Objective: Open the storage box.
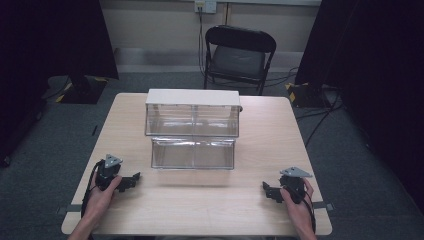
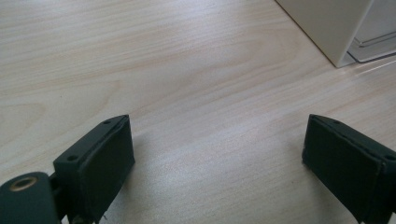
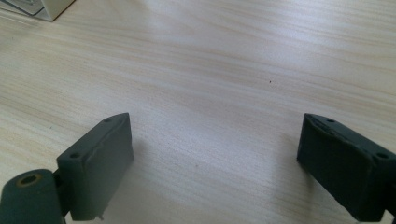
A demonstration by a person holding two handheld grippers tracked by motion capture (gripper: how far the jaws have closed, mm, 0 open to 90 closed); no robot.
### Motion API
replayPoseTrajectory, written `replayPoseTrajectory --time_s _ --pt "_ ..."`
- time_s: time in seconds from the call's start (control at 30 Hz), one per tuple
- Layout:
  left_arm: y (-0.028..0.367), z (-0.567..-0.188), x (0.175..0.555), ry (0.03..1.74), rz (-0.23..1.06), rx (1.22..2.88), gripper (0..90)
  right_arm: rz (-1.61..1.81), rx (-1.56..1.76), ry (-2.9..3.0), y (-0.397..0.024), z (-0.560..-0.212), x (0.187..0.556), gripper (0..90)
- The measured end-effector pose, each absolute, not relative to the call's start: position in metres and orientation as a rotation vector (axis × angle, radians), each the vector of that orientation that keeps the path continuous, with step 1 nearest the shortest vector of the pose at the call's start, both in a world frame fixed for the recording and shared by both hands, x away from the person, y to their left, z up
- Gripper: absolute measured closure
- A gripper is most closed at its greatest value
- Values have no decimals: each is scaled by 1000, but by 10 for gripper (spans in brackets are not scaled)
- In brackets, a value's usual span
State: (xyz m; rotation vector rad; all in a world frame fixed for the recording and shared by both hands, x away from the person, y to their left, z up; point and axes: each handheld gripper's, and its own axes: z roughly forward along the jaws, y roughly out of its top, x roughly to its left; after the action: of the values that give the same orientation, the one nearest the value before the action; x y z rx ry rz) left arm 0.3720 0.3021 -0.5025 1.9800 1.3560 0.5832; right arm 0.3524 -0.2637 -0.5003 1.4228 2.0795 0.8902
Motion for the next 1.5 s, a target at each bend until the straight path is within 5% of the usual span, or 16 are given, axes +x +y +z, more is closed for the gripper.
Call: replayPoseTrajectory --time_s 1.5 --pt "302 -503 372 1357 585 1980 84 1075 1325 2128 -227 -472 351 139"
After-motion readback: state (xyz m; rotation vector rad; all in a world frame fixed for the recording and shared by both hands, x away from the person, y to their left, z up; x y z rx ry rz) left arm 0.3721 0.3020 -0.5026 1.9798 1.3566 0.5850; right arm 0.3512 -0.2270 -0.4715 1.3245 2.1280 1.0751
